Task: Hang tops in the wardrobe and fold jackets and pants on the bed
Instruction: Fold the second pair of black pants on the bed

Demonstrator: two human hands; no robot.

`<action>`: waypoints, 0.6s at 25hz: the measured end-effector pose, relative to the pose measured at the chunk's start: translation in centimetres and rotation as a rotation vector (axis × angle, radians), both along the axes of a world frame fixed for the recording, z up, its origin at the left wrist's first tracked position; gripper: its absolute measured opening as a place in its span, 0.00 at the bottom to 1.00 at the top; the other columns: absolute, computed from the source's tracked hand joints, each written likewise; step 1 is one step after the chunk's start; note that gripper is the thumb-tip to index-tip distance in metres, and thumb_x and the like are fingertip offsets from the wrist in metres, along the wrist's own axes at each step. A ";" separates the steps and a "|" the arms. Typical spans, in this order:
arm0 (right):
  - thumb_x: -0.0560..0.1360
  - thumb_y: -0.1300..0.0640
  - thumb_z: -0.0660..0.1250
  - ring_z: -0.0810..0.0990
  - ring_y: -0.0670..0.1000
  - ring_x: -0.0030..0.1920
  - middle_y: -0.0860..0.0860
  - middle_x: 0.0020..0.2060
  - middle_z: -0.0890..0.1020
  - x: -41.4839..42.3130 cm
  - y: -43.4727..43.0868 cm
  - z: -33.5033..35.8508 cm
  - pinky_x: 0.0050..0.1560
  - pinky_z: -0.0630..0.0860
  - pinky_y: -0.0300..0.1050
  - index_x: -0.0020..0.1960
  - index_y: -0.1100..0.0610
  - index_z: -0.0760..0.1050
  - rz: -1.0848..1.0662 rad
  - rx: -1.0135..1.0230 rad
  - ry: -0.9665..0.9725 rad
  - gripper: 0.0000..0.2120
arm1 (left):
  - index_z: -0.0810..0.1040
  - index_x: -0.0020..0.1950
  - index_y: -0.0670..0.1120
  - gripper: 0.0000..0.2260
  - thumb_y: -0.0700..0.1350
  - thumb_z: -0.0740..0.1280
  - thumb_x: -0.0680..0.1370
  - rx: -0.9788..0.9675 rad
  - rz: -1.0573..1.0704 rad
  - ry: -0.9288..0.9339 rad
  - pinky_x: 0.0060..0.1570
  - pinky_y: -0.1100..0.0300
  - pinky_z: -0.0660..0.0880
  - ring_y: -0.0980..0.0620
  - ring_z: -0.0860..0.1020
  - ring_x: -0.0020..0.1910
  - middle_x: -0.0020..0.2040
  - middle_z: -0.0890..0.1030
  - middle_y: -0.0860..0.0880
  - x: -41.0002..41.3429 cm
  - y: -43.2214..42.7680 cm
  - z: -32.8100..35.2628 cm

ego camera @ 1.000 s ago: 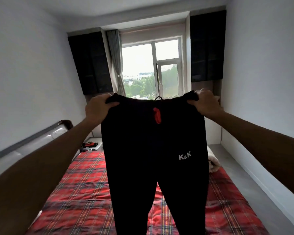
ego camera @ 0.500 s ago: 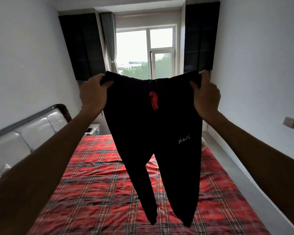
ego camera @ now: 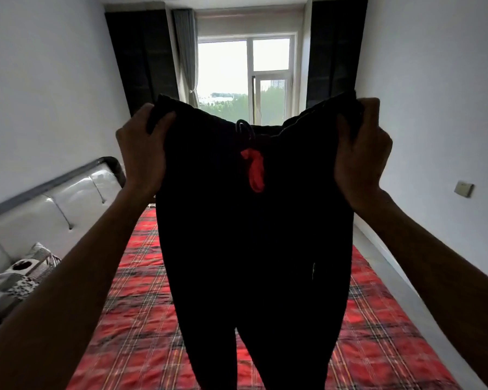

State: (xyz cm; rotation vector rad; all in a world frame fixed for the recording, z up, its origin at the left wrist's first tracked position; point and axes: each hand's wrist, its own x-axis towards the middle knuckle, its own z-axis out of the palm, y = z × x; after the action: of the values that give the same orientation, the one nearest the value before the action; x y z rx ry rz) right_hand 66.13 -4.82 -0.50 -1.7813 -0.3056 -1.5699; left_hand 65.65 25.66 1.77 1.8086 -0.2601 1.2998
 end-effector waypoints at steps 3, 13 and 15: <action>0.82 0.46 0.57 0.82 0.59 0.40 0.57 0.42 0.82 -0.6 -0.3 1.4 0.44 0.78 0.56 0.59 0.65 0.73 -0.043 -0.022 -0.025 0.22 | 0.72 0.37 0.51 0.10 0.47 0.66 0.78 0.071 -0.037 0.058 0.35 0.73 0.63 0.68 0.69 0.29 0.29 0.71 0.59 -0.8 0.6 1.6; 0.82 0.49 0.58 0.80 0.58 0.56 0.55 0.55 0.82 14.7 -3.0 -6.3 0.58 0.72 0.50 0.64 0.58 0.71 0.011 -0.078 0.465 0.16 | 0.81 0.46 0.43 0.16 0.56 0.69 0.75 0.161 -0.089 0.468 0.42 0.55 0.70 0.56 0.75 0.40 0.40 0.80 0.45 13.8 0.8 -6.9; 0.79 0.49 0.60 0.80 0.58 0.55 0.56 0.54 0.82 19.2 -4.4 -13.1 0.57 0.74 0.52 0.60 0.57 0.74 0.088 -0.067 0.660 0.15 | 0.81 0.48 0.41 0.18 0.56 0.70 0.75 0.129 -0.157 0.654 0.42 0.55 0.71 0.53 0.76 0.40 0.42 0.81 0.43 17.9 0.3 -13.5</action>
State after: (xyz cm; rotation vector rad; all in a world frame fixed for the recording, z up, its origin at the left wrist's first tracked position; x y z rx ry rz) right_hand 85.38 -9.26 -13.59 -2.1862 -0.1121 -0.8461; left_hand 83.50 25.96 -11.70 2.1661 -0.1185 0.5443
